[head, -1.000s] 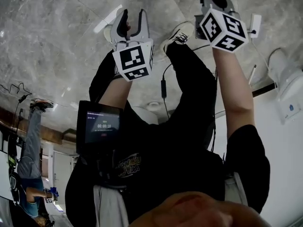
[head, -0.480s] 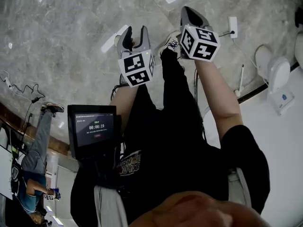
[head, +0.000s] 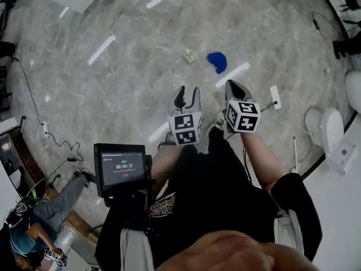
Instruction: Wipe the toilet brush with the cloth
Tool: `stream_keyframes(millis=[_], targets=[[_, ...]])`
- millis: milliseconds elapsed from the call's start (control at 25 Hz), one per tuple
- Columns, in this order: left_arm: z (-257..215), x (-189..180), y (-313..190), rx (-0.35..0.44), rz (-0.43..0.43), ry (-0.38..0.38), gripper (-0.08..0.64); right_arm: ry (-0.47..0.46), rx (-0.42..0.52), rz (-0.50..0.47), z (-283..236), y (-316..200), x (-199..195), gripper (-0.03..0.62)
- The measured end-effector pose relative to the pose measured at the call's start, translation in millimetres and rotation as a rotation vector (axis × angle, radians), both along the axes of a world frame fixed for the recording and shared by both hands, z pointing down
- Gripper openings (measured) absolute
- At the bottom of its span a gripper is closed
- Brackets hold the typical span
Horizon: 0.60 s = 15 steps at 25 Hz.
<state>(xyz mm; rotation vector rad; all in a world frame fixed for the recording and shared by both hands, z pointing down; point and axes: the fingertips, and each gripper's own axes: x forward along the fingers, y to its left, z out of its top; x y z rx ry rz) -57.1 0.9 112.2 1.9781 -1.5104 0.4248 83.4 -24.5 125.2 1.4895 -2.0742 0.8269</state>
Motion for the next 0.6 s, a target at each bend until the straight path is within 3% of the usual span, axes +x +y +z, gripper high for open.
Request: stream_keyframes(millis=[360,600], targets=[[-41.5,31.5,-13.0,0.073,0.054,0.003,0.175,-0.106,0.084,0.038,-53.4,-9.3,24.2,0.0],[-141.9,-15.2,1.1,0.198,0.071,0.032,0.175,-0.113,0.221,0.003,-161.5,14.7,-28.3,0.0]])
